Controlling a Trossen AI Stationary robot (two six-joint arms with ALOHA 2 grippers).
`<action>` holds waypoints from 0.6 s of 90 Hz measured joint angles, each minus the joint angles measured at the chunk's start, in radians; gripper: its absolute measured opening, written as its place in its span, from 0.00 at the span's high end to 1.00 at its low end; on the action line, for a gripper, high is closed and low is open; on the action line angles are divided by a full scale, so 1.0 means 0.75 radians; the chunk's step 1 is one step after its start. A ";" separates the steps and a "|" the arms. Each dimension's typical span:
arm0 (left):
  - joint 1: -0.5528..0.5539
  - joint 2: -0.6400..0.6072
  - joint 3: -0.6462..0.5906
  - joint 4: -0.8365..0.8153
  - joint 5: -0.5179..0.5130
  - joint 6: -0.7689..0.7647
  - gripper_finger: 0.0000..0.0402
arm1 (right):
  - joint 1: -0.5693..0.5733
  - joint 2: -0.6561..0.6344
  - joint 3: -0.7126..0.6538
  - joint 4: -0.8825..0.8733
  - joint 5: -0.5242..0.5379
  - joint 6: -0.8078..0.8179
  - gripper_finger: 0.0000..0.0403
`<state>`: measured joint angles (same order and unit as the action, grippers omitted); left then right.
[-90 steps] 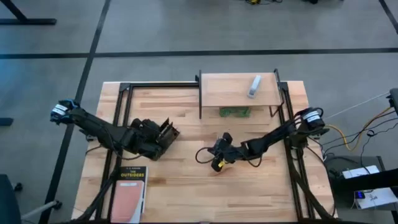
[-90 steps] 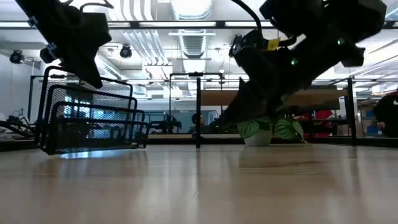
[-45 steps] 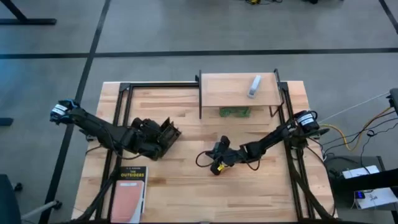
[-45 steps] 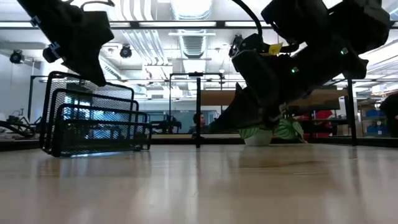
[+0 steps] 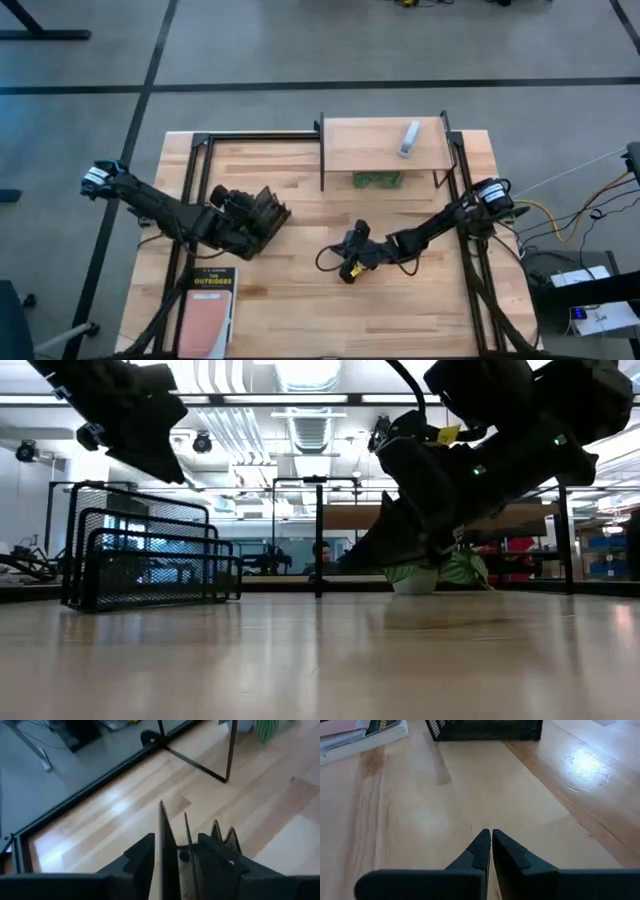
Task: Stock shelves
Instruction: Put the black desk organizer on the shelf
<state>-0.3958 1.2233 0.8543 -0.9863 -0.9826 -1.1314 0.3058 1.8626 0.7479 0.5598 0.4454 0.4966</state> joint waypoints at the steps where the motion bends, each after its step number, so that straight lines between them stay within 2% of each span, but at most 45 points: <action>1: 0.000 -0.001 0.000 0.000 -0.001 0.000 0.65 | 0.000 0.000 0.000 0.000 0.000 0.000 0.99; 16: -0.019 -0.041 0.000 0.006 -0.001 0.019 0.63 | 0.000 0.000 0.000 0.000 0.000 0.000 0.99; 33: -0.078 -0.230 -0.018 0.011 -0.031 0.082 0.65 | 0.000 0.000 0.000 -0.001 0.000 0.000 0.99; 41: -0.105 -0.339 -0.077 0.035 -0.039 0.081 0.66 | 0.000 0.000 0.000 0.001 0.001 0.000 0.99; 54: -0.127 -0.469 -0.255 0.218 -0.035 0.095 0.67 | -0.001 0.000 0.000 0.005 0.016 0.000 0.99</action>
<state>-0.4911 0.8713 0.6627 -0.8226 -1.0089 -1.0605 0.3054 1.8626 0.7479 0.5637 0.4576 0.4969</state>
